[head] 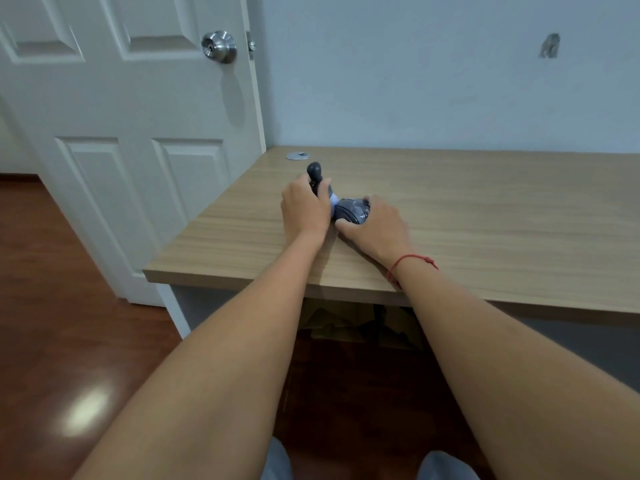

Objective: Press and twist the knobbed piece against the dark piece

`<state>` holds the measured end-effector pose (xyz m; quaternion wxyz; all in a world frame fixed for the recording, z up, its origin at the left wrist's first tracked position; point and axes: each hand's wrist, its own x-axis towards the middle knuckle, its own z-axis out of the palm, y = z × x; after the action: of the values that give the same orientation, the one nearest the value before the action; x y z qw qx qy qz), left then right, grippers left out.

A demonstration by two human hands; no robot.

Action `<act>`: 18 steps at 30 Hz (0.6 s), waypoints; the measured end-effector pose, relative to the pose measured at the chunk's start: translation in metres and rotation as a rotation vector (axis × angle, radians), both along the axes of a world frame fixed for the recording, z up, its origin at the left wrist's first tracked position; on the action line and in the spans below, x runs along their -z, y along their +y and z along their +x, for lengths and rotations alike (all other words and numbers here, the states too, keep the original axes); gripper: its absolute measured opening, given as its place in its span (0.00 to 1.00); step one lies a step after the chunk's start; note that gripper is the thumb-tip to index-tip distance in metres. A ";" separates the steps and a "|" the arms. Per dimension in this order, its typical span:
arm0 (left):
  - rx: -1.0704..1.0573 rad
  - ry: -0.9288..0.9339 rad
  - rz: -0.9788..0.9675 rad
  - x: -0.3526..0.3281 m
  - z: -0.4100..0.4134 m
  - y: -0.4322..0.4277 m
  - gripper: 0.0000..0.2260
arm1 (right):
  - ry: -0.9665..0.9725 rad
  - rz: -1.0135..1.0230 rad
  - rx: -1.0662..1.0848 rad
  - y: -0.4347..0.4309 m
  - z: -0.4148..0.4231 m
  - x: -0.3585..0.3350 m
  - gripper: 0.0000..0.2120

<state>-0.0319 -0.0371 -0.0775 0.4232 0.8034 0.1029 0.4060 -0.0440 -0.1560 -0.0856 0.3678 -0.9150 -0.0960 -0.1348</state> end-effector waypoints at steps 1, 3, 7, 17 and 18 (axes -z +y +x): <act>0.029 -0.046 -0.022 -0.002 -0.002 -0.001 0.13 | 0.005 0.005 0.007 0.000 0.001 0.001 0.23; 0.101 -0.139 -0.051 -0.003 -0.007 -0.004 0.13 | 0.017 0.001 0.013 0.000 0.002 0.002 0.22; 0.152 -0.080 0.035 -0.002 -0.009 -0.008 0.12 | 0.018 0.010 0.000 0.000 0.002 0.002 0.22; 0.150 -0.101 -0.039 -0.003 -0.009 -0.006 0.13 | 0.026 0.001 -0.021 0.000 0.002 0.002 0.20; 0.152 -0.077 -0.017 -0.003 -0.010 -0.006 0.12 | 0.023 0.002 -0.027 0.000 0.001 0.002 0.19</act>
<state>-0.0417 -0.0436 -0.0749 0.4632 0.7891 0.0284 0.4025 -0.0425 -0.1562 -0.0875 0.3717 -0.9148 -0.1040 -0.1193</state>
